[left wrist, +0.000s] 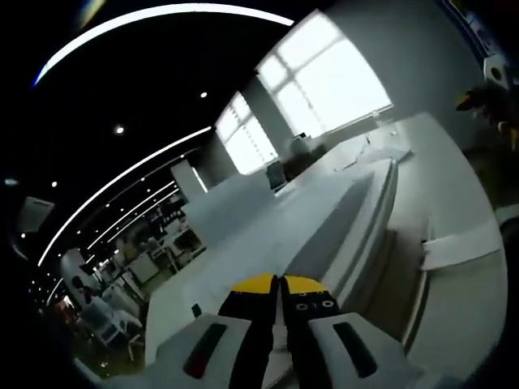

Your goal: Remove the paper from the printer output slot and place it on top of the printer

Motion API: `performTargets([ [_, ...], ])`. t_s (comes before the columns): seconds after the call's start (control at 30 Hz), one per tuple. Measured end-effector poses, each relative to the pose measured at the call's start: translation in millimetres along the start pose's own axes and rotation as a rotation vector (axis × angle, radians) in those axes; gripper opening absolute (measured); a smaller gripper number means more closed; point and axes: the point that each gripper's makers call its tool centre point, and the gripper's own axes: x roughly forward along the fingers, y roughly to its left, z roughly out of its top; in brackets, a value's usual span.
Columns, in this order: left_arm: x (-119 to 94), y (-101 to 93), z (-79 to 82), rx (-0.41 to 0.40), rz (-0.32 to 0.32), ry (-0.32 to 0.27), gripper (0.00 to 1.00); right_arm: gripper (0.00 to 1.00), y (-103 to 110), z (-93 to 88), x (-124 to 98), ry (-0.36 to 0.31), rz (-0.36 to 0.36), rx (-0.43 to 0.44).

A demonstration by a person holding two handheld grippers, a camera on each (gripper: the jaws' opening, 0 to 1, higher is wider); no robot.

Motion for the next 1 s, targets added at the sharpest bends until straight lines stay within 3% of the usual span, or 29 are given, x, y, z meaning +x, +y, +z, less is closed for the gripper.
performTargets([
  [0.3, 0.3, -1.6, -4.0, -0.019, -0.008, 0.012, 0.09, 0.85, -0.7, -0.1, 0.0, -0.001, -0.001, 0.003],
  [0.5, -1.4, -3.4, -5.3, -0.051, -0.002, 0.021, 0.20, 0.85, 1.2, 0.3, 0.9, -0.001, 0.004, 0.002],
  [1.0, -7.8, -5.2, -4.1, -0.112, 0.006, 0.015, 0.33, 0.85, 0.2, 1.8, 0.2, -0.002, 0.001, 0.000],
])
